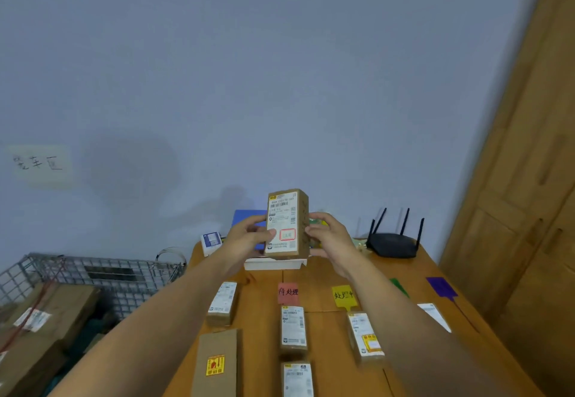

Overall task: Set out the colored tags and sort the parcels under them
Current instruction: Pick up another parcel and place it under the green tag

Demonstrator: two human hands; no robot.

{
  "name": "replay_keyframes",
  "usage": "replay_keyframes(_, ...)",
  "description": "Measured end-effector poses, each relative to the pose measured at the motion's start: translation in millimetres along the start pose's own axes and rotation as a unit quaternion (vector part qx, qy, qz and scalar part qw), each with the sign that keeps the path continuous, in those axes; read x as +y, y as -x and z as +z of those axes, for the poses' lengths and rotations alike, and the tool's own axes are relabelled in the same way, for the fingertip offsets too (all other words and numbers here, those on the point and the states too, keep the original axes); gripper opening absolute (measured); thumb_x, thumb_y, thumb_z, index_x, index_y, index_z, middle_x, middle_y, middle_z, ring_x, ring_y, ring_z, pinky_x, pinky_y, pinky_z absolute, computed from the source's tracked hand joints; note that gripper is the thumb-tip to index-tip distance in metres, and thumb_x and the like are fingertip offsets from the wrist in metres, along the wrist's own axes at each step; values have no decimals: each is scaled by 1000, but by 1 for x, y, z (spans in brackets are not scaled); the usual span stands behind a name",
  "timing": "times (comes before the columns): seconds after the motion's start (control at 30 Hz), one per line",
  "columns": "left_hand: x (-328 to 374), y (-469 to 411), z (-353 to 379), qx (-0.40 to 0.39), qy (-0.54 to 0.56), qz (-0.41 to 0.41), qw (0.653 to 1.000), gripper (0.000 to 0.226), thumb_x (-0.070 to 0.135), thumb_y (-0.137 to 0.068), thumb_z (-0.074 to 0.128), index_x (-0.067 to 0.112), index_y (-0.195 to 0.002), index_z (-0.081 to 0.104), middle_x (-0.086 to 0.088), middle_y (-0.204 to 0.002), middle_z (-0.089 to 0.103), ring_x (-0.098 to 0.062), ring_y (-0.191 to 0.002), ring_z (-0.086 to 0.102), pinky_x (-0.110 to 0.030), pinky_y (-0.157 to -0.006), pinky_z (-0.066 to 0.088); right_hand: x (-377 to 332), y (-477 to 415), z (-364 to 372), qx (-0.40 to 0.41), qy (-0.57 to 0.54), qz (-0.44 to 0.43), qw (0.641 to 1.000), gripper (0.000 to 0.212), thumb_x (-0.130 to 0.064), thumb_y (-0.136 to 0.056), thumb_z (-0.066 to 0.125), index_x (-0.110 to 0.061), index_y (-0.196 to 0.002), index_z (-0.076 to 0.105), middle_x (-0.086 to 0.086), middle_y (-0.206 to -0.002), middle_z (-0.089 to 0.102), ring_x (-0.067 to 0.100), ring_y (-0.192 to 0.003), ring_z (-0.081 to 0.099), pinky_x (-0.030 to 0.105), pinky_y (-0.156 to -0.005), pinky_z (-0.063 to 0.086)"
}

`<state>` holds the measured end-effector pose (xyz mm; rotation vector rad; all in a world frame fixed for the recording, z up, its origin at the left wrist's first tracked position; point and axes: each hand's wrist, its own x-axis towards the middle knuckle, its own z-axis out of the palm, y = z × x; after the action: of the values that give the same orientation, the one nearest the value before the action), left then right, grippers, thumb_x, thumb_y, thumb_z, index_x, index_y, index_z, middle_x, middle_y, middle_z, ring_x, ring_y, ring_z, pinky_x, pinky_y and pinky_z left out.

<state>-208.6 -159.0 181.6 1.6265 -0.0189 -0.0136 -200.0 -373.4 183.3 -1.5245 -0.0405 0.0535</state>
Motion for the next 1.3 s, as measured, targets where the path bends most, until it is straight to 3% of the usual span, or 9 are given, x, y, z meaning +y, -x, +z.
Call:
replay_keyframes(0.13,1,6,43,1,20,10,1000,42,9,-93,74,21,-130,60,-9,-112,73,-17,-90,78,-29,-66,62,-2,6,-34,6,-19,5,1000,33,-13,-101,55,-27,-129,62,4,-113,75,15,-100,73,38,-77,63)
replay_keyframes(0.33,0,16,94,37,22,41,998,49,8,-90,77,22,-133,60,-9,-117,69,-23,-102,73,-38,-74,65,-5,18,-80,-35,22,-20,999,37,-30,-98,61,-31,-135,58,-3,-115,75,12,-105,72,38,-81,63)
replay_keyframes(0.47,-6,35,126,61,42,48,996,48,4,-89,77,21,-131,61,-11,-116,68,-24,-102,72,-30,-65,64,-1,39,-107,-64,37,-31,997,46,-26,-97,66,-38,-138,50,-6,-118,74,5,-97,73,25,-72,59)
replay_keyframes(0.53,-8,46,141,64,45,44,996,46,4,-90,76,22,-131,62,-11,-118,67,-25,-103,73,-32,-67,64,1,48,-123,-69,48,-28,996,51,-26,-96,66,-32,-144,50,-7,-121,72,5,-100,72,25,-74,60)
replay_keyframes(0.67,-4,58,173,68,46,29,996,40,7,-91,75,29,-124,67,-10,-118,71,-27,-104,74,-48,-85,64,2,62,-160,-76,51,-6,996,55,-25,-96,67,-28,-148,48,-7,-122,73,12,-109,71,42,-95,58)
replay_keyframes(0.73,4,59,193,68,44,24,996,41,8,-90,76,29,-125,68,-8,-119,72,-27,-105,74,-52,-90,62,-6,68,-182,-75,47,-7,996,50,-23,-98,64,-27,-145,51,-7,-119,74,13,-107,72,40,-93,59)
replay_keyframes(0.9,23,50,254,59,45,25,997,46,6,-93,73,22,-135,64,-3,-121,72,-22,-107,72,-43,-83,65,-22,68,-241,-63,51,-12,997,42,-22,-100,61,-30,-140,55,-10,-116,75,9,-103,72,33,-86,60)
replay_keyframes(1.0,20,39,294,57,52,15,997,50,6,-91,75,22,-137,64,-5,-120,72,-24,-108,73,-49,-87,63,-22,59,-282,-64,56,-5,996,43,-22,-100,61,-28,-142,55,-9,-116,75,8,-101,73,30,-81,59)
replay_keyframes(1.3,-24,5,425,45,52,-35,997,46,8,-93,73,21,-136,65,-7,-114,75,-26,-104,74,-48,-85,64,19,32,-406,-28,64,54,996,39,-16,-99,61,-23,-137,56,-7,-115,75,11,-99,74,34,-77,62)
